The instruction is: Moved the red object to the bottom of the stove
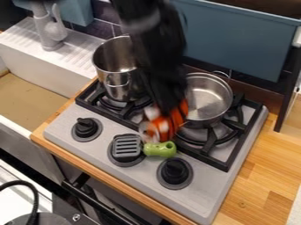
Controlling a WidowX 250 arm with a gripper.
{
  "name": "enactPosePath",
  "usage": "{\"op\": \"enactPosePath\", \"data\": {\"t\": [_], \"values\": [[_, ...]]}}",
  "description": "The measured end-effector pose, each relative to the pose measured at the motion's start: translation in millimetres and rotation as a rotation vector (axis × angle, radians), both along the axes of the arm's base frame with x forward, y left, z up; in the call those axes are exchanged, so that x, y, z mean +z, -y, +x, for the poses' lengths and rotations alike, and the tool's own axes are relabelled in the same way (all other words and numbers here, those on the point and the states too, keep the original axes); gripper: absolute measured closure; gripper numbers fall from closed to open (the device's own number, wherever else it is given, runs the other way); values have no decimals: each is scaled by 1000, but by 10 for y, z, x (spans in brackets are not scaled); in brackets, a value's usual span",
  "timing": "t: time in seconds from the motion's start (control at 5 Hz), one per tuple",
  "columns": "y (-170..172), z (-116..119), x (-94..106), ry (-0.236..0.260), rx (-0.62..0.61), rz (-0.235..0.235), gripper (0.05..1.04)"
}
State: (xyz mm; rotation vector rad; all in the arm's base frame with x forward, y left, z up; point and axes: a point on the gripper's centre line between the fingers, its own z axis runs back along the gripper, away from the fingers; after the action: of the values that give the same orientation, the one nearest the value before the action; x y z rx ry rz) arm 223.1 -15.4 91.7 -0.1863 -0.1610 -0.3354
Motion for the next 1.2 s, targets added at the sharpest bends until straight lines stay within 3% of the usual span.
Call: {"op": "enactPosePath", "data": {"t": [0.4, 0.6, 0.8, 1.2], "values": [[117, -120, -407, 25, -25, 38, 1029], [57, -107, -411, 36, -22, 41, 1028], [-51, -77, -339, 24, -11, 8, 1028], [-178, -17, -307, 26, 2, 7, 1029]]}}
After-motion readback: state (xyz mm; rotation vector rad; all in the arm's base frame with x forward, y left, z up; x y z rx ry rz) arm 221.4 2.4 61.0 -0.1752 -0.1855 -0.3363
